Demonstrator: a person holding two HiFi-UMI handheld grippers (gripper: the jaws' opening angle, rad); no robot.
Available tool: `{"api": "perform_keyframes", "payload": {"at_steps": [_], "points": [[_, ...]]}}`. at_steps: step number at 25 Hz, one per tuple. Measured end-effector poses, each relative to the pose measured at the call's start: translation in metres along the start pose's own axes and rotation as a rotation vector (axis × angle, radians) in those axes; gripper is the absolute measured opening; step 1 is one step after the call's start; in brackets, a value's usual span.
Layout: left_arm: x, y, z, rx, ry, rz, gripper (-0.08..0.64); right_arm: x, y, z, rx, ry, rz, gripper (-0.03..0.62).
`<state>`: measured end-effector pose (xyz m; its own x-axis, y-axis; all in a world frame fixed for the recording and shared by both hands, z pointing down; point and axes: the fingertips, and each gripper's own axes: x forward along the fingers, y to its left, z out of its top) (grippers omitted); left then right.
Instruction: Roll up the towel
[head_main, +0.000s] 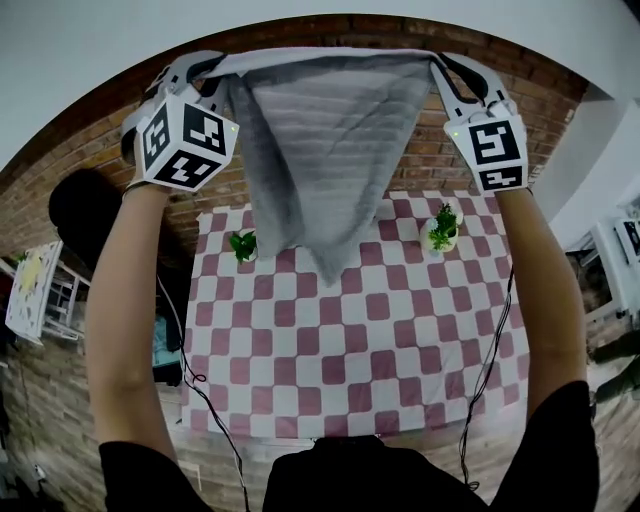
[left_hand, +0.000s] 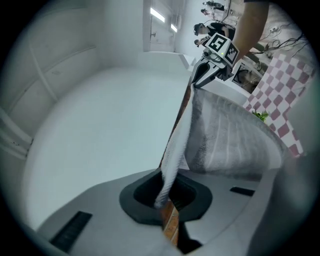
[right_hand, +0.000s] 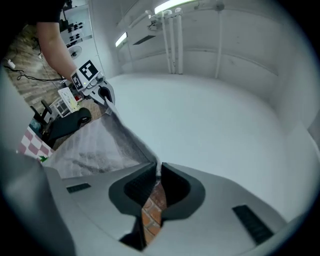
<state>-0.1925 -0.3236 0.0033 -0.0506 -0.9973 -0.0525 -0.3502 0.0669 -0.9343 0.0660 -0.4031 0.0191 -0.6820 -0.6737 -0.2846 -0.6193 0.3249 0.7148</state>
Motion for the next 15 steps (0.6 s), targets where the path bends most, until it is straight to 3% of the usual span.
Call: {"api": "perform_keyframes", "payload": {"at_steps": [3, 5, 11, 13, 15], "points": [[-0.009, 0.016, 0.011, -0.012, -0.029, 0.036, 0.011, -0.005, -0.017, 0.019, 0.015, -0.025, -0.041, 0.034], [-0.002, 0.006, 0.004, -0.026, -0.008, 0.003, 0.011, 0.0, -0.014, 0.012, 0.021, 0.01, -0.035, 0.033], [0.051, -0.093, -0.06, -0.077, 0.205, -0.253, 0.009, 0.03, 0.055, -0.083, 0.082, 0.257, 0.115, 0.032], [0.069, -0.126, -0.081, -0.122, 0.296, -0.34, 0.009, 0.04, 0.082, -0.116, 0.147, 0.341, 0.149, 0.034], [0.085, -0.147, -0.087, -0.183, 0.339, -0.372, 0.009, 0.045, 0.097, -0.142, 0.221, 0.404, 0.153, 0.034]]}}
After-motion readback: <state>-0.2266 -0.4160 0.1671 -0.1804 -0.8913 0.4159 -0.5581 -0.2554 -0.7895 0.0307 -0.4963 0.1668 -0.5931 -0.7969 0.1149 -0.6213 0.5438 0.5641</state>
